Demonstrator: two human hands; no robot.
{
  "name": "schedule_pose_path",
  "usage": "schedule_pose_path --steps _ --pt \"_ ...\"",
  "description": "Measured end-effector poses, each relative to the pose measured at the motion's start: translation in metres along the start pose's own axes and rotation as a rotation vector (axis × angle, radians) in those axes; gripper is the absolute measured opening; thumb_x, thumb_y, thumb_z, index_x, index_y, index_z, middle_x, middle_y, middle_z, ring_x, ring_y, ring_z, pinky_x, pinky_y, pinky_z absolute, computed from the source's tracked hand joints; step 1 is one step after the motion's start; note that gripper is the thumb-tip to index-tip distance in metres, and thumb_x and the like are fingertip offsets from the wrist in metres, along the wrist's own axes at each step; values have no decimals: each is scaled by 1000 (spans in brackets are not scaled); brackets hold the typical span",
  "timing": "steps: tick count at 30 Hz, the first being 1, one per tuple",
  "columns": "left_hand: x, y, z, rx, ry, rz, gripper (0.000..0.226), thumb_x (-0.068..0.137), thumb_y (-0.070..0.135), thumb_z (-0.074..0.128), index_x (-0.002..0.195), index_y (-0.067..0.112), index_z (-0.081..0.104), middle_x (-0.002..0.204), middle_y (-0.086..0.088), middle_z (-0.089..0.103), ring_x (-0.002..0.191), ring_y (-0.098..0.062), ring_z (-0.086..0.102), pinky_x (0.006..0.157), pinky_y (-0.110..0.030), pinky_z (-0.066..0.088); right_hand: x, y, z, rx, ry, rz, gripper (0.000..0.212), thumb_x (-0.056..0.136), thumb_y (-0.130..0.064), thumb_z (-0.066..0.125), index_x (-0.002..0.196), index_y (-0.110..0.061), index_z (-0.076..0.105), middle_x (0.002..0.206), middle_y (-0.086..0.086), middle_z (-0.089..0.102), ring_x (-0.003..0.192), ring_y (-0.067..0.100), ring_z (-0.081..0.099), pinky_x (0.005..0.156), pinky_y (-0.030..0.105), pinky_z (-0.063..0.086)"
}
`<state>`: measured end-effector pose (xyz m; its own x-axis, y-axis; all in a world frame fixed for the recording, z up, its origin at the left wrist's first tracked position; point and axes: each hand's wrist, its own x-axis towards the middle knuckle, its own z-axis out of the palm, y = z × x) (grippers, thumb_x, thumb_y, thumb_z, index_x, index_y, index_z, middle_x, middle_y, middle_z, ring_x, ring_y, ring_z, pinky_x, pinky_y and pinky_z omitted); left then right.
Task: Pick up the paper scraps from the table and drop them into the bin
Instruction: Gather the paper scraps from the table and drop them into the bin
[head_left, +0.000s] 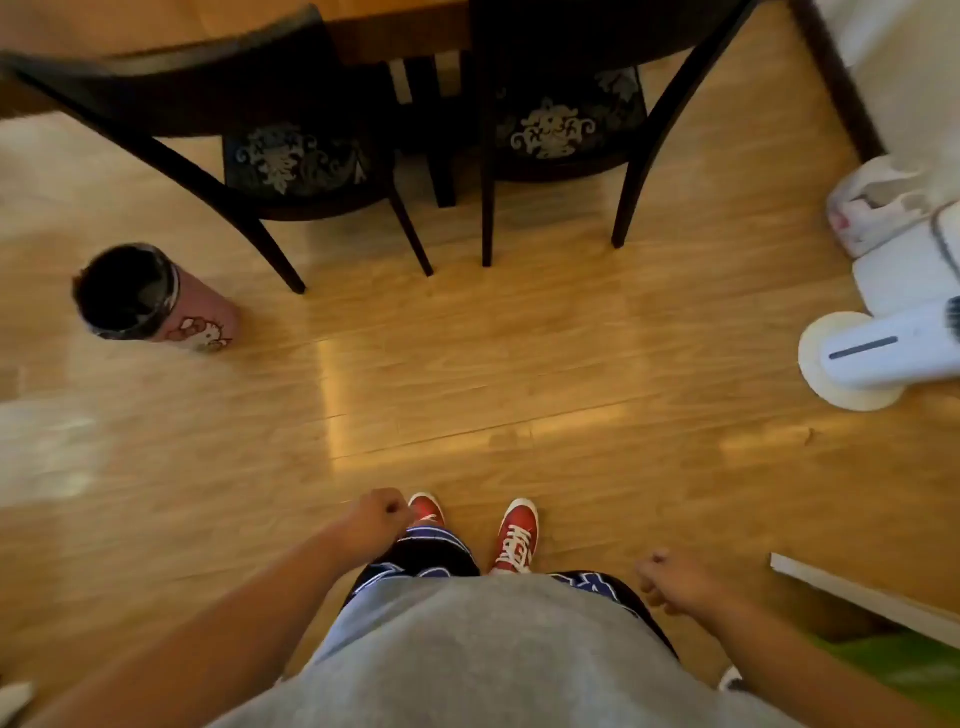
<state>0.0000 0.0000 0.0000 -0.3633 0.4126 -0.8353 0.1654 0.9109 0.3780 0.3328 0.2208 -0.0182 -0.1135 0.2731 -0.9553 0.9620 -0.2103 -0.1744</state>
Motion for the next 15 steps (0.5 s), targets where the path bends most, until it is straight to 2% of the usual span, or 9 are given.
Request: schedule_pose_path --steps 5,11,15 --pt "10 -4 -29 -122 81 -85 31 91 32 60 67 13 59 67 -4 66 64 -20 58 62 -29 43 28 -83 -45 -45 94 -78 21 94 -29 53 80 -15 57 76 5 64 60 18 60 51 23 41" --pt "52 -31 -68 -186 87 -263 32 92 31 59 69 9 59 61 -4 64 54 -18 54 50 -25 38 59 -216 -93 89 152 -225 21 94 -23 57 75 -16 54 67 4 60 41 9 54 34 15 34" --pt "91 -18 -108 -180 65 -302 31 92 31 58 74 6 62 61 -5 64 51 -17 52 47 -21 38 75 -292 -126 186 166 -240 19 95 -23 55 78 -16 54 70 3 60 50 13 55 38 18 36"
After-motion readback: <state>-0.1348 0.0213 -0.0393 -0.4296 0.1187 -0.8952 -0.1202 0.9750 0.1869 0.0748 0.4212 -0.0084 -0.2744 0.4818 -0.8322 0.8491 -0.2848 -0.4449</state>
